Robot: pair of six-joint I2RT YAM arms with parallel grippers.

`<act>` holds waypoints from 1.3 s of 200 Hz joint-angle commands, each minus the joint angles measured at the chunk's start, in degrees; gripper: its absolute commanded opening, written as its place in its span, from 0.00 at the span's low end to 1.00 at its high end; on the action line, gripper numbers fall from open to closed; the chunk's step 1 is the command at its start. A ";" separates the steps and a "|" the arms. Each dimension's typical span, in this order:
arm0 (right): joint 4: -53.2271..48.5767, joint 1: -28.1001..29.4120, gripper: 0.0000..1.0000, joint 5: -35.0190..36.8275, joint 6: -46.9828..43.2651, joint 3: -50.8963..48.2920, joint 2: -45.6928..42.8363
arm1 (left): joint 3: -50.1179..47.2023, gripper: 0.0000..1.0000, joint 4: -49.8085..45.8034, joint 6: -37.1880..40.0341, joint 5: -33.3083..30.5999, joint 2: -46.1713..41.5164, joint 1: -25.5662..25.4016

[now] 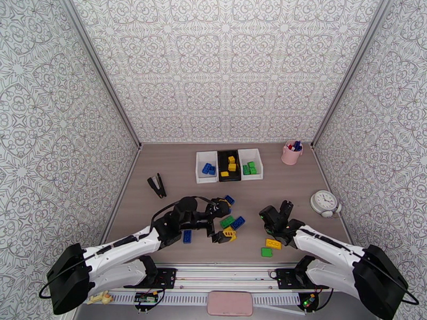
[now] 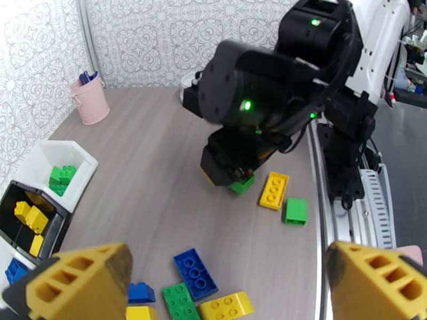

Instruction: Sort the legos into containers by color

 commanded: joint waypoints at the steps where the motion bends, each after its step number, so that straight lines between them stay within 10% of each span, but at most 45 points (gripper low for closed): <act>1: 8.98 -0.05 0.27 0.06 -10.46 0.35 -2.87 | -1.73 1.00 1.73 -1.68 -3.36 -2.19 0.39; 102: 24.35 -12.17 0.25 -10.22 -32.48 21.74 15.57 | -5.86 1.00 10.12 -9.68 -20.24 -3.62 -0.30; 260: 19.70 -21.93 0.29 -22.33 -47.89 74.50 65.50 | -6.96 1.00 9.01 -8.31 -23.42 -2.72 -0.54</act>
